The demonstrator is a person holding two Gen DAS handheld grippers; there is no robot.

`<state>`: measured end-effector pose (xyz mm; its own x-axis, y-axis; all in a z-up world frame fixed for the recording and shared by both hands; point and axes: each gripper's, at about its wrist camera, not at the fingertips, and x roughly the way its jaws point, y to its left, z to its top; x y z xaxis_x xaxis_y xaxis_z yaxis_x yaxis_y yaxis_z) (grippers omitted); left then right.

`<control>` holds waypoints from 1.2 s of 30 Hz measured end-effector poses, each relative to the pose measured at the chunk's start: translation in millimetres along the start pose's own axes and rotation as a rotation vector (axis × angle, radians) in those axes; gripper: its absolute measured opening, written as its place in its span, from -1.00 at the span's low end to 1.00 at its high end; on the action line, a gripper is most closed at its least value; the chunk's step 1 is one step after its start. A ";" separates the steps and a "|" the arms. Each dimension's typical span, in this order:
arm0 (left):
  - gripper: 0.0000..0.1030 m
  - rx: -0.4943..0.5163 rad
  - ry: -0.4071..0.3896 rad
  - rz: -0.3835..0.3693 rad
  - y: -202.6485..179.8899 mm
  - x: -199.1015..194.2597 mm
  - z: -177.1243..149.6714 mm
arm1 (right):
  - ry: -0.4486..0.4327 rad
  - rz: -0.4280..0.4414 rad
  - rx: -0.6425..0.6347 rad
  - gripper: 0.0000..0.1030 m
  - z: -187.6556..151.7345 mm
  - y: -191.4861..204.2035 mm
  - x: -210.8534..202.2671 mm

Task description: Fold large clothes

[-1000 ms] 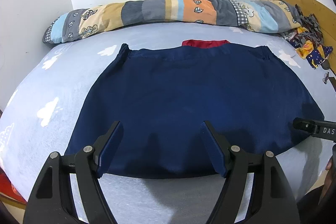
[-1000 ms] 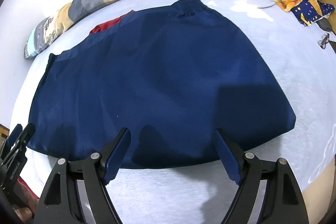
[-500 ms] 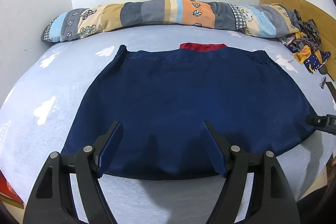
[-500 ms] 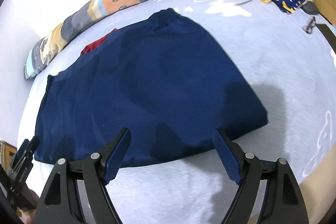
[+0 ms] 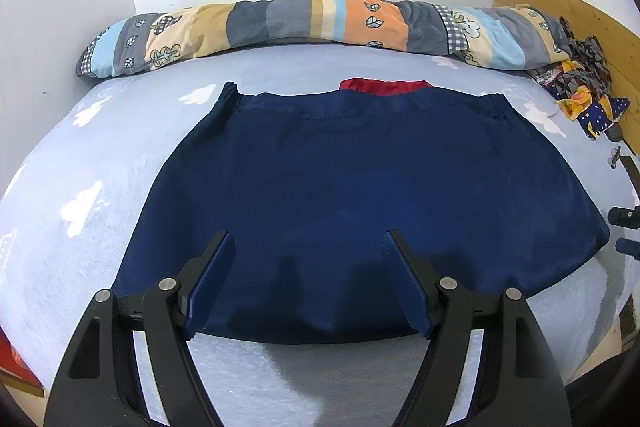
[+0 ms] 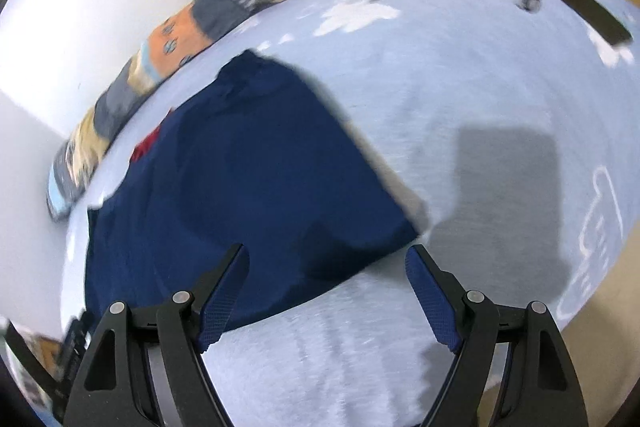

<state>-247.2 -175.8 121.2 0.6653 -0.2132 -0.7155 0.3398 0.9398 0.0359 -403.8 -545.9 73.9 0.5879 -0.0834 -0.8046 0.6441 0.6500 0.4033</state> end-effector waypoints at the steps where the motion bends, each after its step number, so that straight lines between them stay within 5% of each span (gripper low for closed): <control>1: 0.47 -0.002 0.002 0.000 0.1 0.5 0.0 | 0.001 0.007 0.024 0.60 1.9 -5.6 -0.2; 11: 0.47 -0.004 0.009 -0.002 0.5 1.8 -0.6 | 0.069 0.184 0.330 0.63 9.6 -64.9 15.7; 21: 0.47 -0.001 0.009 -0.003 0.4 1.4 -0.9 | 0.118 0.290 0.329 0.58 6.6 -48.9 36.7; 28: 0.47 -0.009 0.019 -0.006 2.6 3.4 -0.7 | 0.154 0.359 0.404 -0.07 5.2 -51.0 66.0; 36: 0.47 -0.011 0.052 -0.022 5.4 9.1 -0.3 | 0.085 0.388 0.359 -0.18 16.5 -30.9 85.1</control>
<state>-239.4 -172.6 114.6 0.6225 -0.2197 -0.7511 0.3461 0.9381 0.0124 -365.6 -585.6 0.1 0.7841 0.1829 -0.5931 0.5227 0.3205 0.7900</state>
